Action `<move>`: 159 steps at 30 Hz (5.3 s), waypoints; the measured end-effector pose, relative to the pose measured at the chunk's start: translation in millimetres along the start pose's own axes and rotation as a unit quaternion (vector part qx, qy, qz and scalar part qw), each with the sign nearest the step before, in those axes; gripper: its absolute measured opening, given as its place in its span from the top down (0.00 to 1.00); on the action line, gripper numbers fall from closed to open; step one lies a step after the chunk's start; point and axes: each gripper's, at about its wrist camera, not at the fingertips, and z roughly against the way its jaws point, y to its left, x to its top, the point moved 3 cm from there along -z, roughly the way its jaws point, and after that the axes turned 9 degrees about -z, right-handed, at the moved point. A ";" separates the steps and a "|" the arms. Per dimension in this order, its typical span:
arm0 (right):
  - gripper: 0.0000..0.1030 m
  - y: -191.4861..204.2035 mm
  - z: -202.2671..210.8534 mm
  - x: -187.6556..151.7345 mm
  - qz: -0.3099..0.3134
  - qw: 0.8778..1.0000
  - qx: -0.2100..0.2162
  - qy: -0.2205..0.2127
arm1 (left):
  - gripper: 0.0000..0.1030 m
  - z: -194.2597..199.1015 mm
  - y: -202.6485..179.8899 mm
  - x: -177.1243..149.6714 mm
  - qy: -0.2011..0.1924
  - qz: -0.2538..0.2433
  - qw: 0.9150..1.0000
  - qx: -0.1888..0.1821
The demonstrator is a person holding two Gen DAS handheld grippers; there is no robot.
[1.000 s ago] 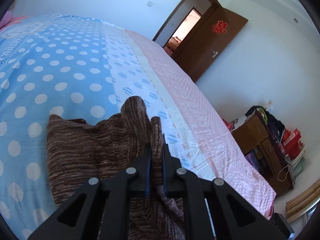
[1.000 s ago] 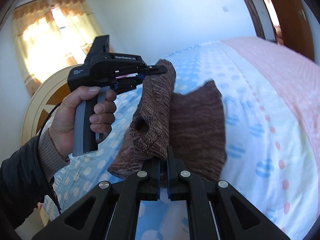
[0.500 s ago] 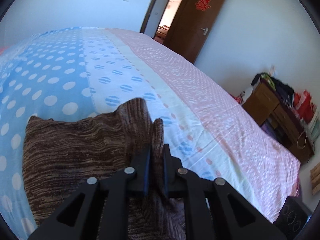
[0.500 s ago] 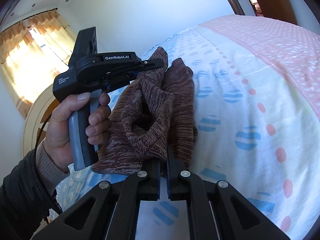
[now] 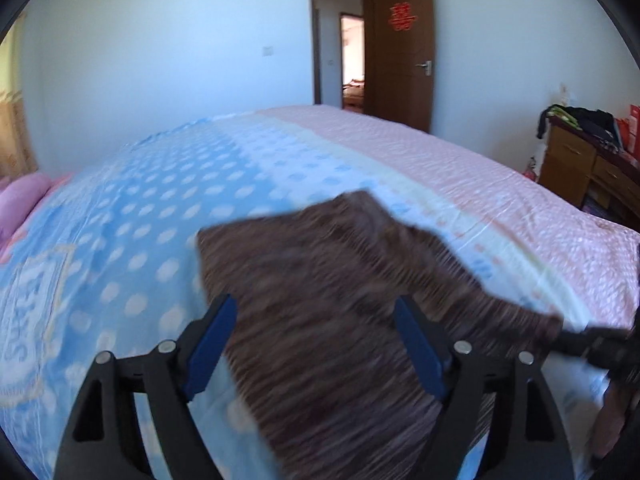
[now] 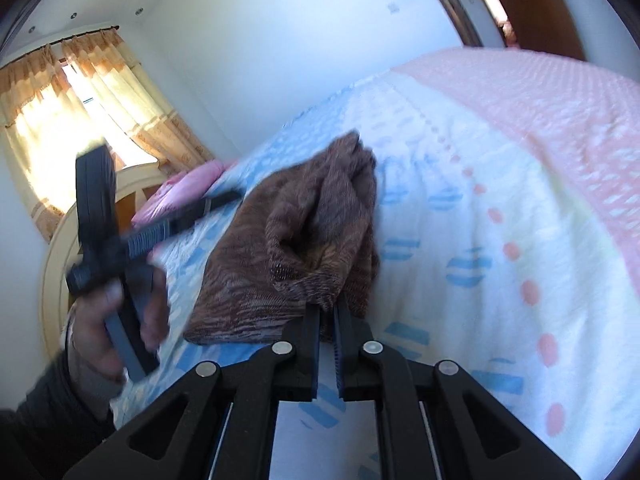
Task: Fold small clothes
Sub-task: 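Open the left tool, then the right tool, releasing the folded sweater, then grasp one end of the folded brown sweater with the right tool, then close the left tool on the sweater's other end while the right tool holds its end, then lift the sweater with both tools and fold one end onto the other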
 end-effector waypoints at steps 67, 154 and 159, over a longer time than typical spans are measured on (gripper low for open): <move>0.54 20.0 -83.3 44.9 0.138 0.975 -0.018 0.174 | 0.00 -11.5 24.2 -61.1 0.068 0.141 0.981 -0.114; 0.82 81.0 -106.7 65.3 -0.029 0.982 0.148 0.111 | 0.78 98.5 9.3 -57.7 0.066 0.068 0.994 -0.062; 0.82 110.4 -112.8 52.3 -0.019 0.979 0.162 0.120 | 0.78 103.0 15.0 -63.9 0.063 0.072 0.994 -0.046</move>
